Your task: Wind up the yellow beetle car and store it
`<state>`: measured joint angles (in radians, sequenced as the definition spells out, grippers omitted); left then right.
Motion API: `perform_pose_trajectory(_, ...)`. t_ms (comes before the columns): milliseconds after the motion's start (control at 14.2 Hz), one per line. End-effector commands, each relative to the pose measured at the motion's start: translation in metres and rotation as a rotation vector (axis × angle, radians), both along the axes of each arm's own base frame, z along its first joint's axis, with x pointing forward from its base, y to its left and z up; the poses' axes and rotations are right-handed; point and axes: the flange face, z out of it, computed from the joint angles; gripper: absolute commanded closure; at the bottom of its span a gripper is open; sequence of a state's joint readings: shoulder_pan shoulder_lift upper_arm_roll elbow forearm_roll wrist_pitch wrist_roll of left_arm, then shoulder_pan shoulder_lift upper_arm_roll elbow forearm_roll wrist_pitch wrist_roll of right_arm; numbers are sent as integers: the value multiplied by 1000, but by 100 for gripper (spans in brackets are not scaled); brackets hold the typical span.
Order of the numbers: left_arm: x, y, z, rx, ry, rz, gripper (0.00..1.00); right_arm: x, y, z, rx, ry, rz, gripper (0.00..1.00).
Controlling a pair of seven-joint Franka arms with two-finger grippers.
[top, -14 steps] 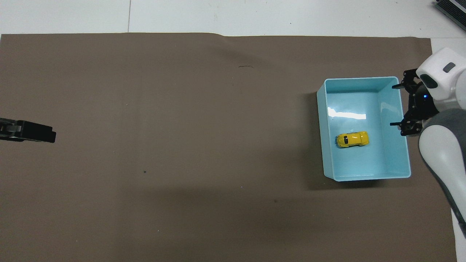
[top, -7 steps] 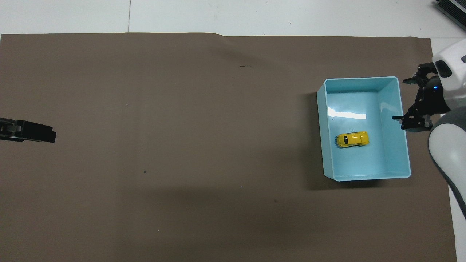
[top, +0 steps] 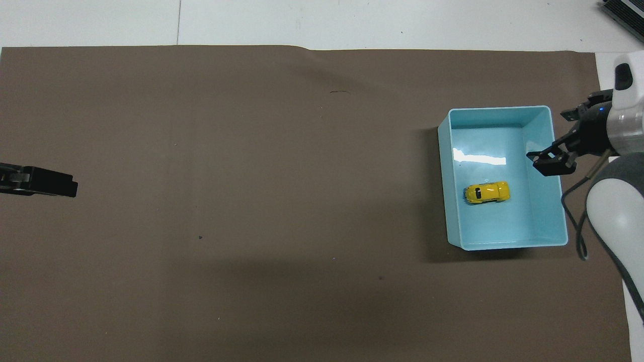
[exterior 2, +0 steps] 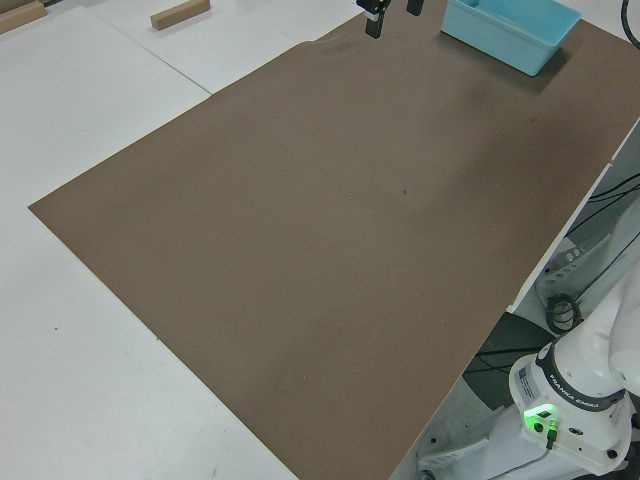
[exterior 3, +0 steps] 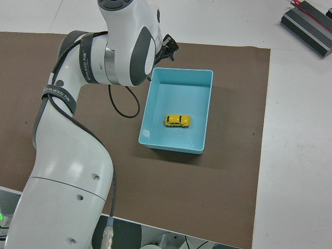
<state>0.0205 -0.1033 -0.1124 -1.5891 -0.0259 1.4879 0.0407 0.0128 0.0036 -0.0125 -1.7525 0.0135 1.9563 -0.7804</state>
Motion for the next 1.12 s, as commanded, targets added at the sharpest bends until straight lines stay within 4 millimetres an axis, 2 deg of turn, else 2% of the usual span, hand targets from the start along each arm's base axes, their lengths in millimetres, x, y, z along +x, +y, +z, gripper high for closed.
perform_pose_trajectory(0,-4,3,5,-13,5,2,0,-6,-3,12,39,19,-137,0)
perform_pose_trajectory(70,-4,3,5,-13,5,2,0,-7,0,24,46,13,-167,0)
perform_pose_trajectory(281,-4,3,5,-13,5,2,0,-11,0,27,78,53,-362,0)
perform_pose_trajectory(491,-4,3,5,-13,5,2,0,-20,1,44,107,106,-573,0)
perform_pose_trajectory(843,-4,3,5,-13,5,2,0,-19,-14,45,108,99,-611,0)
perform_pose_trajectory(1053,-4,3,5,-13,5,2,0,-22,-11,56,125,106,-717,0)
